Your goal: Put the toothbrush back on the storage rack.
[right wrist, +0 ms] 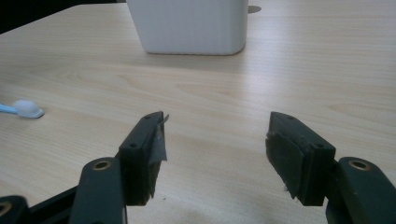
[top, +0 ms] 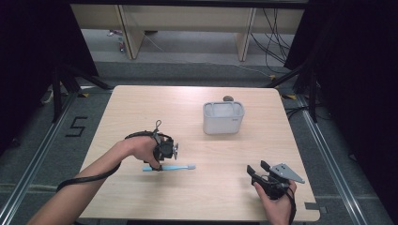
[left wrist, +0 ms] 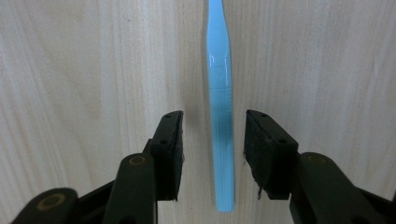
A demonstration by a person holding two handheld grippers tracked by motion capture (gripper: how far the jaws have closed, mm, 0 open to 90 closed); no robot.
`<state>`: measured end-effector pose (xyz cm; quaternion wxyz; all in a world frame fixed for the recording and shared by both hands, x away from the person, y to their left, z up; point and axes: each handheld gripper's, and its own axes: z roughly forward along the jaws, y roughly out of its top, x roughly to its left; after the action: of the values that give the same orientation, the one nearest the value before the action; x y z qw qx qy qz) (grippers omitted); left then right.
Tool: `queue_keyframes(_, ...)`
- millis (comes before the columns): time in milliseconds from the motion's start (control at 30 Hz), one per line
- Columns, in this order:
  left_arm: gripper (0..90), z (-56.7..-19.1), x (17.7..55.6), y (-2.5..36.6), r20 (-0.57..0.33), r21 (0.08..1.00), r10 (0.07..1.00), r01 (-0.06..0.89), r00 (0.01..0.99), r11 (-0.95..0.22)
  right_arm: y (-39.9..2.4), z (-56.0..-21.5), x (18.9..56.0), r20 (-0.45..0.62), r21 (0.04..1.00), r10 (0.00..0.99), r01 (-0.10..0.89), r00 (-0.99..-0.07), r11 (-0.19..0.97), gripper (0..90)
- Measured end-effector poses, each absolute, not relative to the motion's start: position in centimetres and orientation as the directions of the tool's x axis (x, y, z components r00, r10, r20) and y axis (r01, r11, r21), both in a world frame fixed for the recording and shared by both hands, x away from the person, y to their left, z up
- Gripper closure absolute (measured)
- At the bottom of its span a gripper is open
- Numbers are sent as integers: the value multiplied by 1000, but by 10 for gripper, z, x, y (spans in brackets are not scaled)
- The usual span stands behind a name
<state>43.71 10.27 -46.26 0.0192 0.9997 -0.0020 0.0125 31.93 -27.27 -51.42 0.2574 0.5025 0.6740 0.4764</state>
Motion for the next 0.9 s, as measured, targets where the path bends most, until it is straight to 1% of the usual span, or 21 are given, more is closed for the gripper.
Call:
queue_keyframes(133, 582, -462, 439, 101, 22, 31, -18, -18, 1000, -999, -273, -516, 321, 103, 906, 929, 419, -356, 59, 385)
queue_keyframes(267, 593, -461, 441, 99, 20, 19, -33, -33, 999, -999, -272, -515, 321, 130, 899, 925, 436, -357, 42, 385)
queue_keyframes(533, 609, -469, 439, 95, 2, -19, -63, -63, 998, -998, -273, -516, 321, 108, 904, 929, 425, -353, 57, 384)
queue_keyframes(900, 662, -476, 438, 95, -7, -29, -80, -80, 997, -996, -273, -516, 321, 118, 900, 928, 432, -354, 51, 385)
